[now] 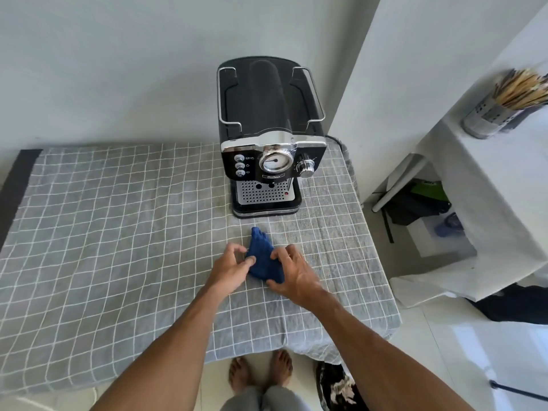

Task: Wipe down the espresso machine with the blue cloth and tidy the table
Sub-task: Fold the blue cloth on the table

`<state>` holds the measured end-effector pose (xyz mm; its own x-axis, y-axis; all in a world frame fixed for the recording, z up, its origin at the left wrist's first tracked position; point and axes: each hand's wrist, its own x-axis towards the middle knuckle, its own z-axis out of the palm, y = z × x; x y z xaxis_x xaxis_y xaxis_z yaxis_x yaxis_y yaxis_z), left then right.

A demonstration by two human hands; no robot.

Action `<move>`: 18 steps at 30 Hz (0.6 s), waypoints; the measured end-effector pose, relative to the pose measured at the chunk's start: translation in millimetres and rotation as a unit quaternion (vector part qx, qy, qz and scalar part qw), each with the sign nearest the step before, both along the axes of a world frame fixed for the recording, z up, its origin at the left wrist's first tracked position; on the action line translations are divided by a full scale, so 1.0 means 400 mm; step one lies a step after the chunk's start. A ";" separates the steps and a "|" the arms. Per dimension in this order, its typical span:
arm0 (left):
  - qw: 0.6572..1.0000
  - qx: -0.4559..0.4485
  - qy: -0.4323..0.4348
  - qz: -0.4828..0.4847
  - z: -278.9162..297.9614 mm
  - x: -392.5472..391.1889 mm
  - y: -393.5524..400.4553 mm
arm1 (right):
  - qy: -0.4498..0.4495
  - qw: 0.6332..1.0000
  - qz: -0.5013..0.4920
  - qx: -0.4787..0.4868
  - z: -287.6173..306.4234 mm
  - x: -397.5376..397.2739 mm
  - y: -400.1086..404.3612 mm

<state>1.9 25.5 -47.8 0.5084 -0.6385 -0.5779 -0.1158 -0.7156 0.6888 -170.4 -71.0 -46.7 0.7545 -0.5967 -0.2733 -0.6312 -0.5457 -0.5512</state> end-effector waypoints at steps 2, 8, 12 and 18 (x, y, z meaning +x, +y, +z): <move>0.999 -0.037 0.011 0.016 0.026 0.011 -0.005 | -0.008 1.000 -0.002 -0.005 0.011 -0.008 -0.020; 0.990 -0.104 0.073 0.054 0.104 0.029 -0.030 | -0.101 0.989 -0.086 0.057 0.073 -0.023 -0.104; 0.992 -0.109 0.060 -0.009 0.133 0.029 -0.044 | -0.102 0.989 -0.076 0.072 0.082 -0.022 -0.144; 0.986 -0.159 0.018 0.044 0.150 0.013 -0.049 | -0.043 0.997 -0.050 0.049 0.017 -0.007 -0.084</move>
<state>7.1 6.0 12.1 0.5533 -0.7443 -0.3741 -0.0342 -0.4690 0.8826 -173.4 -104.8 -39.8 0.7152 -0.6443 -0.2709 -0.6286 -0.4235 -0.6523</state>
